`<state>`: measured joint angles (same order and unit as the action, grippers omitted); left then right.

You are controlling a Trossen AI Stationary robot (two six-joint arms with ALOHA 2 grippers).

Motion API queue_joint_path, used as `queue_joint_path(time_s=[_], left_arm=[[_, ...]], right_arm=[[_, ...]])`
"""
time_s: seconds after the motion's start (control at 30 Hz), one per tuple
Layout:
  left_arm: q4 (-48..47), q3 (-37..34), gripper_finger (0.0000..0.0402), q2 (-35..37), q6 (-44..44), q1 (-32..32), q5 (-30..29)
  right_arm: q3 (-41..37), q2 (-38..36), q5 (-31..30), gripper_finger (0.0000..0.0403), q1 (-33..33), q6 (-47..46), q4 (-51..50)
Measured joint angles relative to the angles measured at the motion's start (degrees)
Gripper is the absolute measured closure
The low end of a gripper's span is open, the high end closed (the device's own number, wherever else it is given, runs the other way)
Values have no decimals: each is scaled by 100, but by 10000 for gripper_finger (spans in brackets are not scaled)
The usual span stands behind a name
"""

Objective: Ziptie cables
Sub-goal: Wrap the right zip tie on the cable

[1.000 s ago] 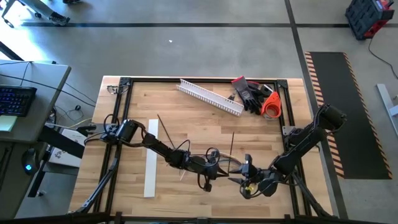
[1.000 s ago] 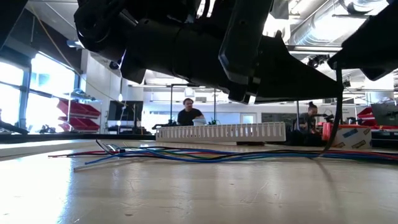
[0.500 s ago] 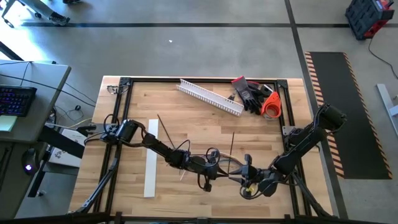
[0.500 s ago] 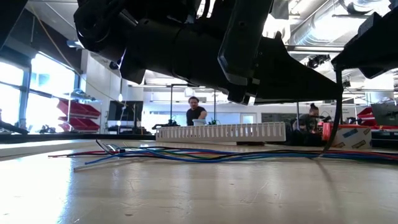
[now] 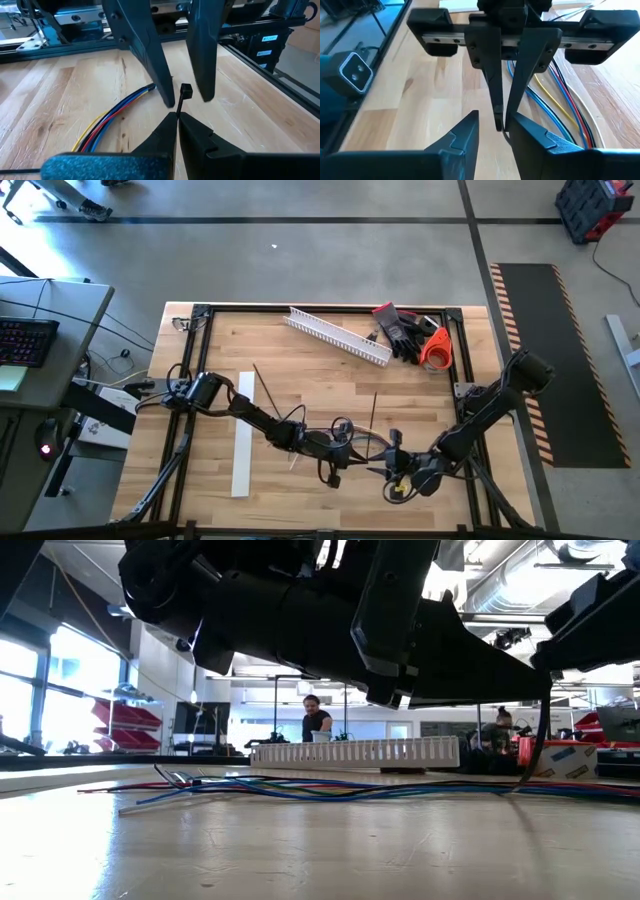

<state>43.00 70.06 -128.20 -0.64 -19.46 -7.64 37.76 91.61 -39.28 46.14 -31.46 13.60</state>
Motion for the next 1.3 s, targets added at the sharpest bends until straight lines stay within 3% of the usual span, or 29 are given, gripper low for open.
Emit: queue_joint_path(time_s=[0.2, 0.43, 0.63, 1.0, 1.13, 1.3], left_arm=[[-31, -7, 401, -7, 0, 0, -13], [-20, -7, 401, -9, 0, -1, -13], [20, -7, 399, -9, -128, -6, -7], [90, -7, 324, -9, -323, -62, -18], [238, -4, 338, -9, -502, -105, -193], [268, -4, 391, -9, -518, -109, -219]], right_arm=[[0, 185, -34, 334, -105, 1, 191], [0, 173, -218, 393, -75, -74, 218], [0, 172, -569, 399, -4, -356, 321], [0, 169, -584, 402, 1, -361, 509], [0, 167, -587, 402, 1, -364, 513], [0, 167, -595, 402, 3, -365, 527]])
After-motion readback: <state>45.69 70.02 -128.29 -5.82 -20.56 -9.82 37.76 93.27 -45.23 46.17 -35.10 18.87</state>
